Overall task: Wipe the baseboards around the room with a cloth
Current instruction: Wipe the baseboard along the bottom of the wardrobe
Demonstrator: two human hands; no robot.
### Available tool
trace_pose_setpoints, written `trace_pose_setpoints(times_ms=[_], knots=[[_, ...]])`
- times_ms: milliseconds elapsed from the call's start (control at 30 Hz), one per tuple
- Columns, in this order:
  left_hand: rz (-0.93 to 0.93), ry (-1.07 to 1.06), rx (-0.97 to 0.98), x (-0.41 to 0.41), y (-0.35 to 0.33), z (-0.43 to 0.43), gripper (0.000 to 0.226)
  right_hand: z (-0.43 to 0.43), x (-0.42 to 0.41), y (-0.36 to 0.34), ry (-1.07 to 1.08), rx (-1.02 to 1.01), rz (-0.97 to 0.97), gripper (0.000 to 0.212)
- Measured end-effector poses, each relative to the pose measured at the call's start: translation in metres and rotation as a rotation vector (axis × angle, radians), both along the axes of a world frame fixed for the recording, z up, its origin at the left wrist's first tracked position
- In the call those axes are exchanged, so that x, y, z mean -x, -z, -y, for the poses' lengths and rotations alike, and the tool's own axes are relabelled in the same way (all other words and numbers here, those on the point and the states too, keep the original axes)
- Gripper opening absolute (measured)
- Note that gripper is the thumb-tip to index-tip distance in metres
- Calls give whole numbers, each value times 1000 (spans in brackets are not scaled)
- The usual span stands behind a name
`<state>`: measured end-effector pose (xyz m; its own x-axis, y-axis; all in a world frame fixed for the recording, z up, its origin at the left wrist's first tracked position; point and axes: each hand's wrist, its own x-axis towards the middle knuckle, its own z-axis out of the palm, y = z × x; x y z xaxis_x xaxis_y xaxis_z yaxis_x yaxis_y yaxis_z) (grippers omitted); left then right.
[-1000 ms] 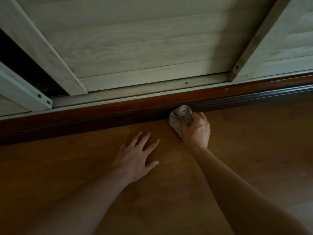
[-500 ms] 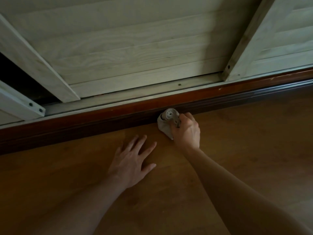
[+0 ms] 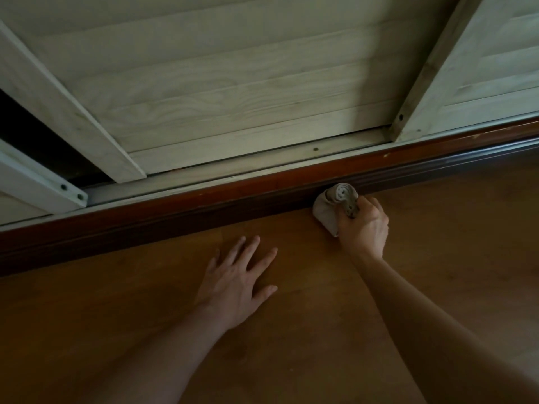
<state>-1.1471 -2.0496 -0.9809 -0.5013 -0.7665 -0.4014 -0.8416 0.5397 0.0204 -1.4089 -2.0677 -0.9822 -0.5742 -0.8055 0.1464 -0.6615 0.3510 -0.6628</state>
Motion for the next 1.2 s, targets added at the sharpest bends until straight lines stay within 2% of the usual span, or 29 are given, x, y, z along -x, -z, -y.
trace_pose_setpoints(times_ms=[133,267,433,633,833,967,1200], knots=[[7,-7,-13,1,-2,0,71,1,-5,-3,-69,-17,10,24],[-13,-9,-36,-1,-2,1,71,-2,-9,-2,42,-5,33,23],[-31,5,-48,-1,-4,-2,70,1,-45,-3,-128,0,2,19],[-55,15,-82,-6,-8,-1,66,-1,-51,1,88,12,66,22],[-46,34,-24,-2,-7,-3,65,5,-86,3,-150,43,-11,18],[-45,30,-3,8,-5,-2,65,5,-63,2,-151,37,-16,22],[-86,-94,-19,38,-1,-7,66,-2,20,0,23,2,2,23]])
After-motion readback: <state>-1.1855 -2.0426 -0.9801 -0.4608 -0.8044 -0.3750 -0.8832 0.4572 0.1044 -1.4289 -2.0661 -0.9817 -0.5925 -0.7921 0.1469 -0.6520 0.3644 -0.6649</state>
